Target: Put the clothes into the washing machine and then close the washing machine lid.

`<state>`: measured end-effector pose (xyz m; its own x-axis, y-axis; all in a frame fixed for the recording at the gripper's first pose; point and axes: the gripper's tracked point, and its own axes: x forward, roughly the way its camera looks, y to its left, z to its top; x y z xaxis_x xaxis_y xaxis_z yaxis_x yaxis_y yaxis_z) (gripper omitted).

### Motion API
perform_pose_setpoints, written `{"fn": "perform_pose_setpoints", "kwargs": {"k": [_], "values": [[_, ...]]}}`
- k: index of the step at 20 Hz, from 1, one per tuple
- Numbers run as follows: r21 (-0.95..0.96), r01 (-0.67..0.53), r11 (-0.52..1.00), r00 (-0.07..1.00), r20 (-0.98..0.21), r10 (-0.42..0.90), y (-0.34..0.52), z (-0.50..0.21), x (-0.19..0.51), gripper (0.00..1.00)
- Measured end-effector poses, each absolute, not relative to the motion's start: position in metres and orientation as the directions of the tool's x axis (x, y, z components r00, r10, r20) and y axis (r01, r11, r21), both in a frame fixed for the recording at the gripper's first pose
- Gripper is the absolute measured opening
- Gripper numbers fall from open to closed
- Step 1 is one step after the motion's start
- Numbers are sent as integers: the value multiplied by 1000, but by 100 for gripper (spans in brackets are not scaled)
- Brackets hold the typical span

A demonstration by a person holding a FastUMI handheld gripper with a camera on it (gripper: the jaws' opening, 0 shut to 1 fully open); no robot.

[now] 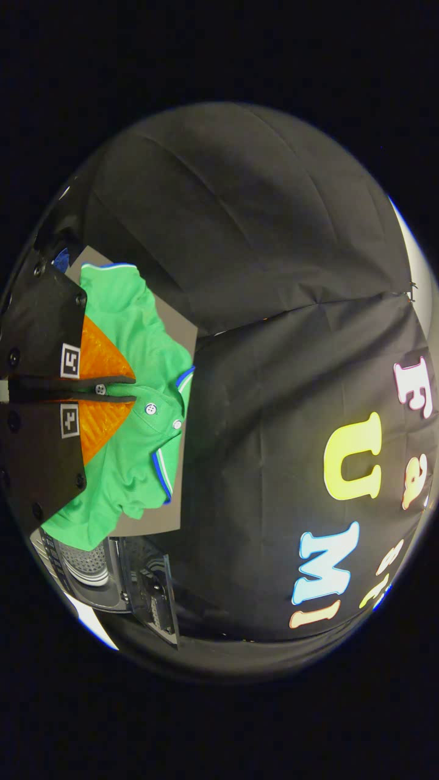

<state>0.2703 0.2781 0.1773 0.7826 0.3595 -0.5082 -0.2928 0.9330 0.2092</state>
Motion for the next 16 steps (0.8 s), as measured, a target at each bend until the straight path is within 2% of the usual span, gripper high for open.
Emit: {"fn": "perform_pose_setpoints", "kwargs": {"k": [8,16], "values": [[221,-346,912,843,-353,405,243,265,260,1],[219,-354,909,869,-283,406,181,295,257,1]]}}
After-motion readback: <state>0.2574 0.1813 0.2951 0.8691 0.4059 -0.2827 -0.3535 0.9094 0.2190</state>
